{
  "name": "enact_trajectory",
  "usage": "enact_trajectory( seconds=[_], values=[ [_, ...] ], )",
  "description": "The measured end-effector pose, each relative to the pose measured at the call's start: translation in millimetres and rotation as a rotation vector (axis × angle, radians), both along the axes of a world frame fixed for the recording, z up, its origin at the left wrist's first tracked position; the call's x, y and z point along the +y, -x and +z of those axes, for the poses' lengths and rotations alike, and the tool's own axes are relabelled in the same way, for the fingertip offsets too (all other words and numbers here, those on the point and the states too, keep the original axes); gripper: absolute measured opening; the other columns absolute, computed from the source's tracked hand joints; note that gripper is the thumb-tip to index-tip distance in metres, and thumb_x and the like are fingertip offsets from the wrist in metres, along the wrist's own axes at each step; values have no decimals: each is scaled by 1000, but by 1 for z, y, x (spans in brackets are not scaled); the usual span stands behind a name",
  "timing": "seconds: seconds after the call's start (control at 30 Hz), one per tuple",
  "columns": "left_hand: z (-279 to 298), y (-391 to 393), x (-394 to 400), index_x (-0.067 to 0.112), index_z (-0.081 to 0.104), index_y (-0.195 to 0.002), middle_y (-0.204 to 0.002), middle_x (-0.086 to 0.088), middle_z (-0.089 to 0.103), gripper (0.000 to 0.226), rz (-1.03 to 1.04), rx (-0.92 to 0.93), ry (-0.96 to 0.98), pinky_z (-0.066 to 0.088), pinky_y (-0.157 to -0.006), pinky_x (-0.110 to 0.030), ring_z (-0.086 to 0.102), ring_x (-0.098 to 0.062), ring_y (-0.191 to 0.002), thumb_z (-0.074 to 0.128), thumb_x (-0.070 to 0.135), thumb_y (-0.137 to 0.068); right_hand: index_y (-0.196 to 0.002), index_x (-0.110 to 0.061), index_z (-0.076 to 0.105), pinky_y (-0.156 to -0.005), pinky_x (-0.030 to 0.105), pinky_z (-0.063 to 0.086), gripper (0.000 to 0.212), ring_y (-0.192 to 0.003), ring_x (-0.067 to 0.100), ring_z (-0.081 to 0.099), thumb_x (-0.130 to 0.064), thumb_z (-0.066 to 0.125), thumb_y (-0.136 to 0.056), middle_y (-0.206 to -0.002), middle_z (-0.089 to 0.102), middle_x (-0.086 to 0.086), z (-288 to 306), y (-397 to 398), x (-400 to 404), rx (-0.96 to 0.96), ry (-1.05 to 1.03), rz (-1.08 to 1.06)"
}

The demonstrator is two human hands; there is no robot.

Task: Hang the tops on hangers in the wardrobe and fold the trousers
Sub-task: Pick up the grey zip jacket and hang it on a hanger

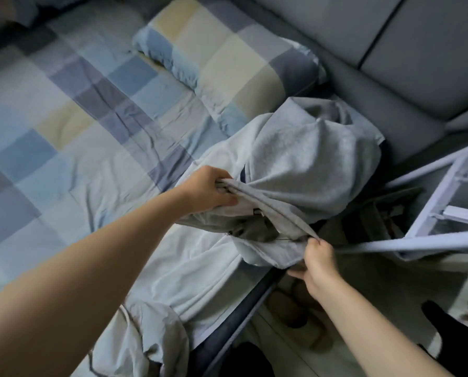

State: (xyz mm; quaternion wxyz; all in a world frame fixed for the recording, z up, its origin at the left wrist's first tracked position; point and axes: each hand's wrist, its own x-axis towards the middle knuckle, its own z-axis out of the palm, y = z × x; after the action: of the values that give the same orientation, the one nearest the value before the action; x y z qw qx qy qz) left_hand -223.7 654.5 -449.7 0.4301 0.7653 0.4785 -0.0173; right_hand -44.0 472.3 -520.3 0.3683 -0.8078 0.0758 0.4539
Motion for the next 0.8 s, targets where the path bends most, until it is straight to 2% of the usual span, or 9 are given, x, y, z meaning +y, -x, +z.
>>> enact_trajectory(
  seconds=[0.07,0.13,0.2,0.3,0.43,0.5,0.63,0.73,0.8],
  values=[
    [30,5,-11,13,67,-77,-64,3,59,12,57,-54,-65,41,-60,-26,53,-11,-63,72,24,-80,-136,-18,45,-61,34,55,38,-96,29,59,-30,33,-102,-122,55,8,35,-1,0,-58,-95,-37],
    [66,10,-22,14,67,-70,-55,5,55,19,167,-130,-77,38,-52,-21,46,-5,-52,69,26,-84,-132,-11,48,-85,46,54,41,-107,33,59,-33,35,-100,-127,56,13,76,1,4,-125,-172,-49],
    [106,13,-32,19,66,-65,-51,9,54,21,279,-238,-76,37,-46,-18,44,-1,-44,67,23,-86,-130,-8,50,-98,46,47,43,-111,32,57,-34,37,-98,-126,56,12,120,5,8,-214,-242,-57],
    [173,17,-47,11,71,-74,-62,-2,62,17,401,-409,-88,43,-46,-20,51,-7,-49,62,15,-88,-125,-14,56,-94,38,46,39,-102,22,56,-33,40,-96,-115,59,3,200,10,7,-323,-419,-76],
    [265,22,-64,15,69,-71,-66,-3,62,22,479,-581,-126,46,-51,-22,54,-10,-57,60,16,-91,-79,-21,62,-71,28,45,15,-82,15,60,-33,54,-77,-74,65,-11,315,12,-6,-394,-705,-59],
    [310,26,-76,21,69,-70,-66,1,63,25,474,-668,-132,49,-54,-21,56,-7,-57,59,14,-92,-68,-22,56,-70,28,42,12,-73,13,56,-34,57,-67,-65,58,-10,369,14,-18,-422,-783,-33],
    [398,32,-103,20,70,-77,-73,-3,60,19,443,-789,-201,46,-62,-29,54,-11,-65,60,14,-92,-61,-23,52,-71,33,39,10,-72,16,52,-29,59,-60,-63,52,-8,468,20,-48,-460,-925,-6],
    [469,39,-129,21,72,-77,-74,-2,63,18,417,-888,-270,48,-63,-30,56,-14,-67,62,15,-90,-61,-21,45,-59,27,35,12,-56,11,47,-21,56,-58,-49,47,-14,536,26,-79,-534,-1020,40],
    [510,44,-147,24,73,-75,-72,1,65,20,410,-947,-295,51,-60,-28,59,-12,-65,63,16,-89,-65,-20,47,-58,27,38,13,-58,14,51,-17,57,-58,-54,52,-8,573,31,-99,-587,-1047,65]
  ],
)
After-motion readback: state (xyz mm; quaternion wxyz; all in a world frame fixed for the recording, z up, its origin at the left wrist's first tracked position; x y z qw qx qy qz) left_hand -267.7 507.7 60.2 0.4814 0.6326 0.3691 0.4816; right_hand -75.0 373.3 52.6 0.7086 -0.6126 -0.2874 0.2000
